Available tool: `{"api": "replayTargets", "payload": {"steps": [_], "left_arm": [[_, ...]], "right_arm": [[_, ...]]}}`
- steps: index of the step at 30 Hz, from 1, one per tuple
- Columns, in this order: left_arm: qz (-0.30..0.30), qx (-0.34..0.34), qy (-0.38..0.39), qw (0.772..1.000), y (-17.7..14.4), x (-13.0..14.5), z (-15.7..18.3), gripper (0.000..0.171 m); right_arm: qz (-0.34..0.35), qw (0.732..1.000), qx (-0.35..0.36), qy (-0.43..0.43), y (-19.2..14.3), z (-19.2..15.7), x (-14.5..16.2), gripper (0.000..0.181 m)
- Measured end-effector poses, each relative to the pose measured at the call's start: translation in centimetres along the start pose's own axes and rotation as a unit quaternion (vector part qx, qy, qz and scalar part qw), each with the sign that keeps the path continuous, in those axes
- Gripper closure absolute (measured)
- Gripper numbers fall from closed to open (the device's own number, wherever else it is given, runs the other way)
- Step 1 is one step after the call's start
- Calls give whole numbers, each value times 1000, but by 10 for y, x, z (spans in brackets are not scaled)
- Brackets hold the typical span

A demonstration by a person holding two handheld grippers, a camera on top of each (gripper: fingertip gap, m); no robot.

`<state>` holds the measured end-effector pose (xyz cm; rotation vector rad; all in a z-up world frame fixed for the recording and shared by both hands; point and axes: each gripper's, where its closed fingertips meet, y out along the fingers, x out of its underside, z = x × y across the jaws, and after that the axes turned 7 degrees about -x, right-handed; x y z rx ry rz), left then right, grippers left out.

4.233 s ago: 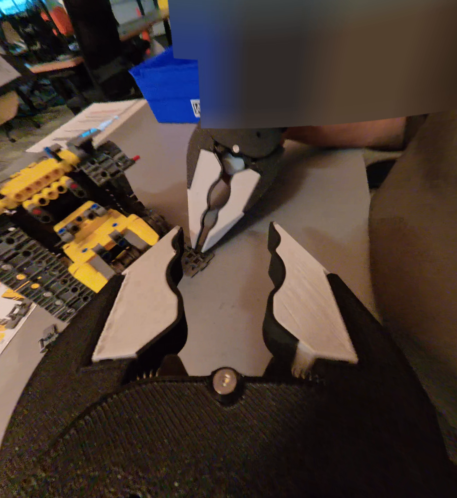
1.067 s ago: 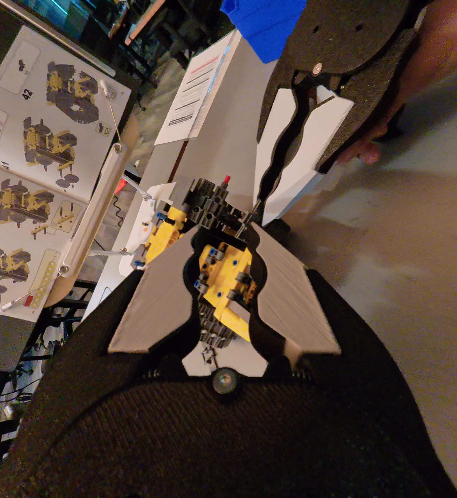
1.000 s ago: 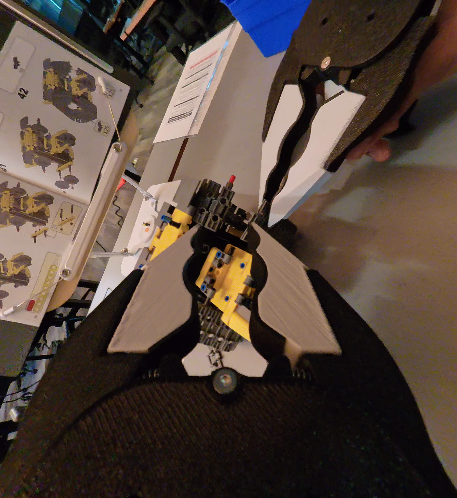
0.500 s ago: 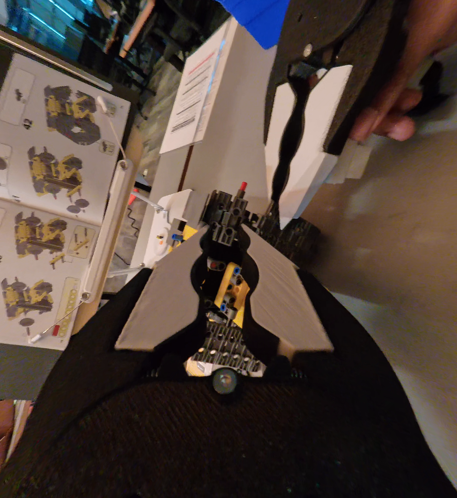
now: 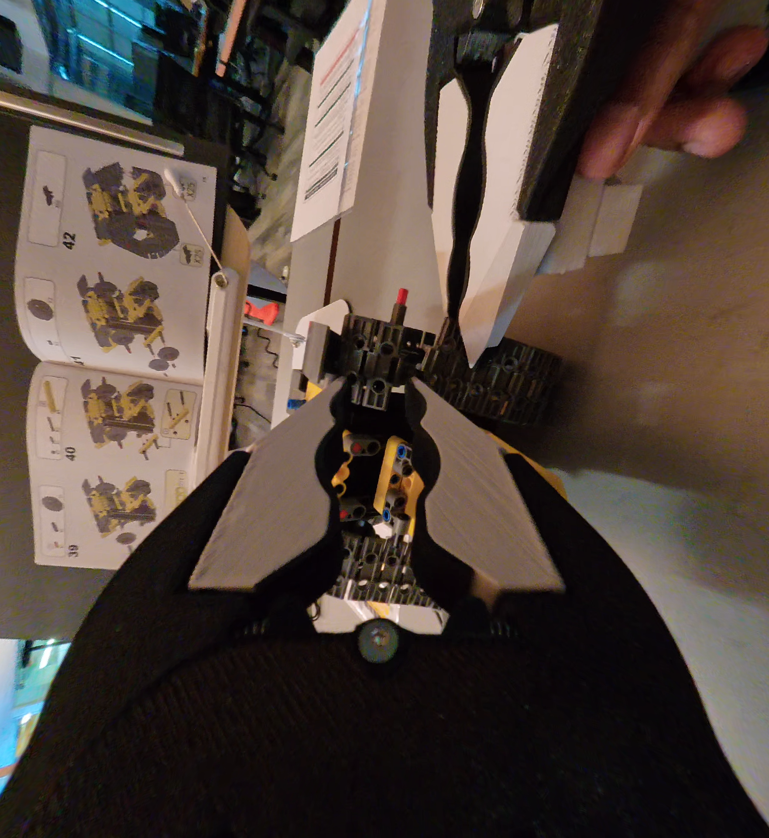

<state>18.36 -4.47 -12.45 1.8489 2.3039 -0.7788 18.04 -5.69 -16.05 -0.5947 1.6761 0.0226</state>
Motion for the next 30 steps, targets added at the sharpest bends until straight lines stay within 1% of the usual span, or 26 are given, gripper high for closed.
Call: {"api": "replayTargets", "payload": {"steps": [4, 7, 9, 10, 12, 15, 18, 21, 22, 27, 28, 30], "left_arm": [[16, -2, -11, 1000, -4, -5, -1, 152], [33, 8, -43, 998, -8, -7, -6, 151], [51, 28, -72, 996, -12, -9, -9, 148], [60, 36, -82, 994, -14, -11, -11, 139], [75, 54, -94, 991, -18, -12, -16, 132], [93, 93, -105, 986, -21, -16, -22, 109], [83, 144, -112, 980, -13, -11, -25, 90], [58, 219, -123, 966, -2, -4, -14, 71], [50, 234, -119, 964, 2, -1, -11, 69], [41, 281, -74, 956, 14, 2, 6, 73], [42, 287, -66, 955, 14, 1, 9, 77], [38, 283, -53, 957, 17, 2, 10, 76]], "right_arm": [[0, 1000, 1, -4, 0, -1, 0, 174], [0, 1000, -1, -11, 0, -2, -1, 174], [0, 1000, 3, -18, 0, -2, -1, 174], [-1, 1000, 5, -22, 1, -2, -1, 174], [-3, 1000, 9, -30, 1, -2, -2, 174], [-5, 999, 11, -35, 2, -2, -2, 174], [-6, 999, 13, -38, 3, -1, -3, 174], [-9, 999, 15, -41, 4, -2, -4, 174], [-10, 999, 16, -43, 4, -2, -4, 174], [-10, 999, 16, -43, 5, -2, -6, 174], [-8, 999, 16, -41, 5, -2, -6, 174], [-4, 999, 15, -39, 4, -1, -7, 174]]}}
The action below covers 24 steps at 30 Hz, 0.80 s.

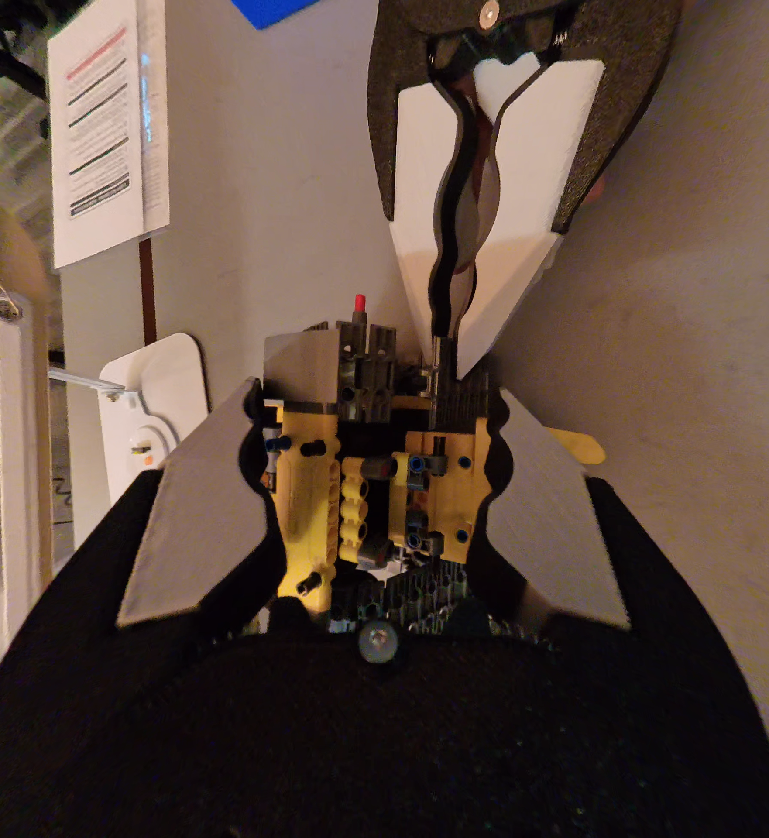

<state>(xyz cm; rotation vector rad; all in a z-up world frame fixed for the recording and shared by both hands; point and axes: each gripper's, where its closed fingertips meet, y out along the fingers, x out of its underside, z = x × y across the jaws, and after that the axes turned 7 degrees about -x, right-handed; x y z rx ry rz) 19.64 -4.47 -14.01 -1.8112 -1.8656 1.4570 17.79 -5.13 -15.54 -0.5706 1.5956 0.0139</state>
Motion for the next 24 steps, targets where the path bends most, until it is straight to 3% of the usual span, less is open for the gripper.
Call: {"api": "replayTargets", "payload": {"steps": [6, 24], "left_arm": [[14, -17, 7, 1000, -2, -2, -6, 101], [-6, -47, 48, 998, -2, -1, -4, 101]], "right_arm": [[6, 1000, -11, 20, 1, 0, 1, 174], [4, 1000, 15, -16, -1, -3, -1, 175]]}}
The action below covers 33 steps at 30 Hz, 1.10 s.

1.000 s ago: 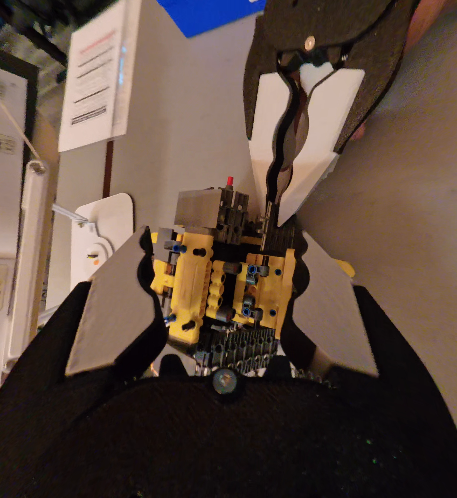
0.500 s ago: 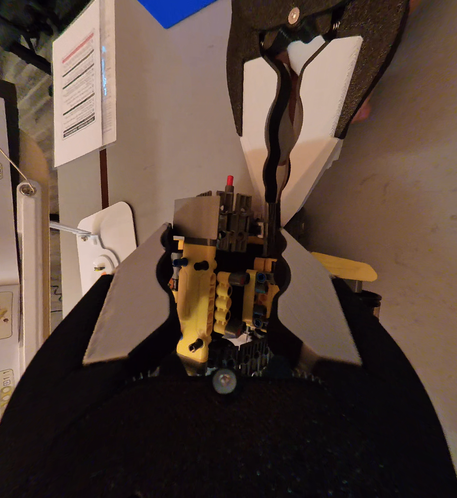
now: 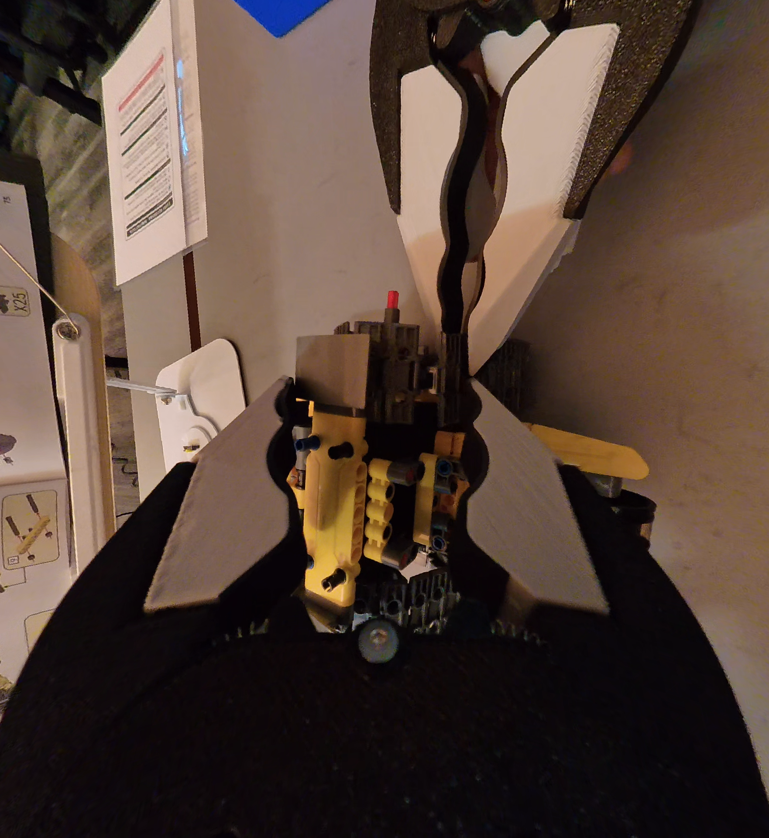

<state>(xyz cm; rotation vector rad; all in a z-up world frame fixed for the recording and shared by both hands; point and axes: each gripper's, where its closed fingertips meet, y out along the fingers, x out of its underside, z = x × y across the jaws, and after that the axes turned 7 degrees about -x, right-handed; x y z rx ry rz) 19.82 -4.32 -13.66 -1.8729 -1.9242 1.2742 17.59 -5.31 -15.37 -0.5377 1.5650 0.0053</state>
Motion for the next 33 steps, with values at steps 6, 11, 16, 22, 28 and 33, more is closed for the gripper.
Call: {"api": "replayTargets", "payload": {"steps": [6, 11, 16, 22, 28, 33], "left_arm": [[2, -6, 5, 1000, 0, -2, 1, 104], [4, -11, 8, 1000, -2, -2, 2, 102], [4, -5, 10, 1000, -4, -3, 4, 101], [29, 21, -22, 999, -8, -6, 5, 92], [50, 13, -30, 998, -21, -11, -1, 82], [56, -5, -4, 998, -22, -24, 5, 73]], "right_arm": [[2, 1000, 5, -10, -1, -1, 0, 174], [-1, 999, 16, -32, -2, -2, 0, 174], [-3, 998, 23, -51, -1, -6, 0, 174], [7, 999, 18, -47, -2, -7, -1, 174], [10, 999, 17, -49, -2, -8, -1, 174], [11, 999, 16, -47, -2, -8, -1, 174]]}}
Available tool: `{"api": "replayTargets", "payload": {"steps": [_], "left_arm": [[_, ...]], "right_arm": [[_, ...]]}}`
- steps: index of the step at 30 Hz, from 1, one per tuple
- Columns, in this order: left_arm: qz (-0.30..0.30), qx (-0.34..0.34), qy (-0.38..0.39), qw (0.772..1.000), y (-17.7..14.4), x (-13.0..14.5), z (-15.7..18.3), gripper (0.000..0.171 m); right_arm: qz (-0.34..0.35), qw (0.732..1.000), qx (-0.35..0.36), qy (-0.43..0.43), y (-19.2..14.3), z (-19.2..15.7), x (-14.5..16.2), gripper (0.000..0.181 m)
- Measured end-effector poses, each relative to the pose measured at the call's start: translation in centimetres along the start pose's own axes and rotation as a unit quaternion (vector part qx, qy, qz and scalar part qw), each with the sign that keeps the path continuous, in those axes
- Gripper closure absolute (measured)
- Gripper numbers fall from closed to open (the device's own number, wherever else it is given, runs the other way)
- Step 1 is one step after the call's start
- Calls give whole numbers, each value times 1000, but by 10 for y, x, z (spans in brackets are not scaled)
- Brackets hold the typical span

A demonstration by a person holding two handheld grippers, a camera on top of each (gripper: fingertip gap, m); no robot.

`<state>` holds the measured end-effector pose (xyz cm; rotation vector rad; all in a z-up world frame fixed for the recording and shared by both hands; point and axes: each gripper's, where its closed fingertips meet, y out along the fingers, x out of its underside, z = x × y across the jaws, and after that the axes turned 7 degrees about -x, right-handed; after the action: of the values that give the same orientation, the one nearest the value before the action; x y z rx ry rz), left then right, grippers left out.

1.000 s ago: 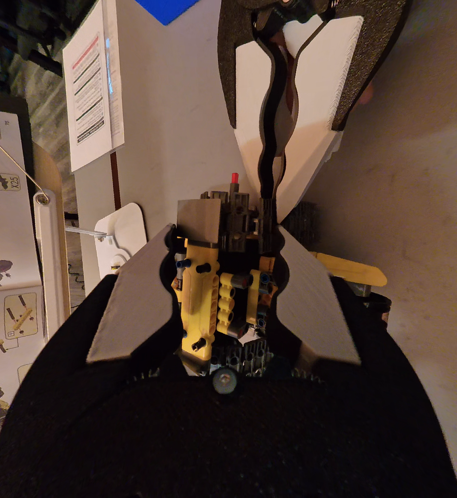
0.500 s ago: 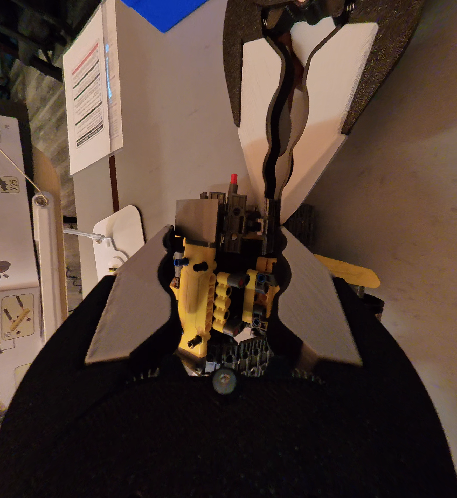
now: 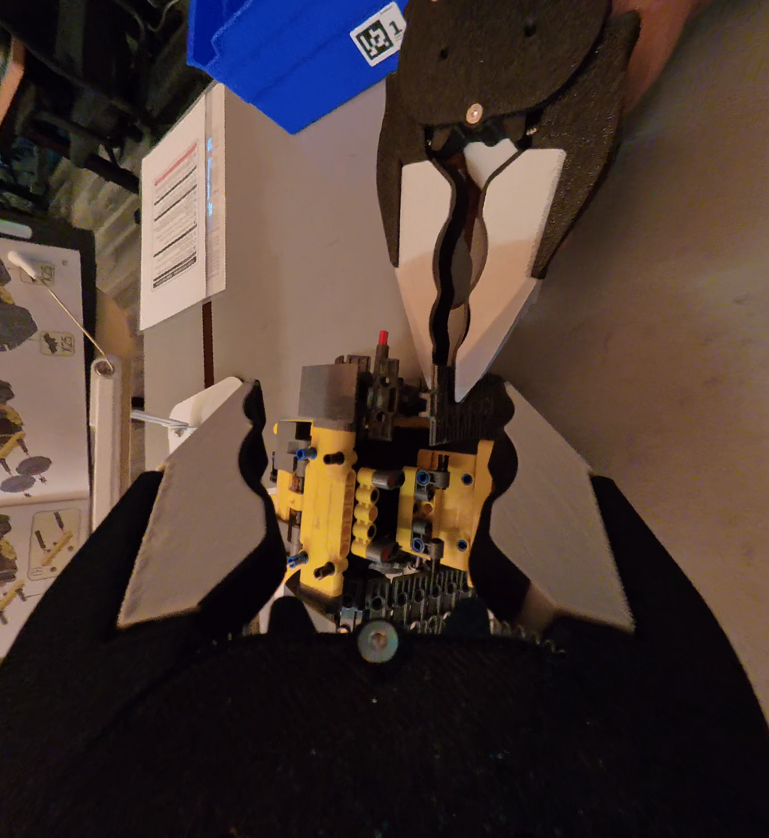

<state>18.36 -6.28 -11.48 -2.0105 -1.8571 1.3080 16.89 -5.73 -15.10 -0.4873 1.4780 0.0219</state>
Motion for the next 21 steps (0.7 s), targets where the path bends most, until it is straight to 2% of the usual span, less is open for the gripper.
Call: {"api": "replayTargets", "payload": {"steps": [5, 10, 16, 21], "left_arm": [[-3, -17, 48, 999, -8, -13, 16, 94], [-50, -46, 89, 994, 0, -14, 30, 87], [-178, -101, 78, 976, 13, 1, 31, 71], [-186, -107, 75, 974, 15, 1, 41, 80]], "right_arm": [[1, 1000, 1, 2, 0, 1, 0, 174], [1, 1000, 0, 2, 0, 0, 0, 174], [2, 1000, 0, 2, -1, -1, 0, 174], [2, 1000, 0, 2, -2, -2, 0, 174]]}}
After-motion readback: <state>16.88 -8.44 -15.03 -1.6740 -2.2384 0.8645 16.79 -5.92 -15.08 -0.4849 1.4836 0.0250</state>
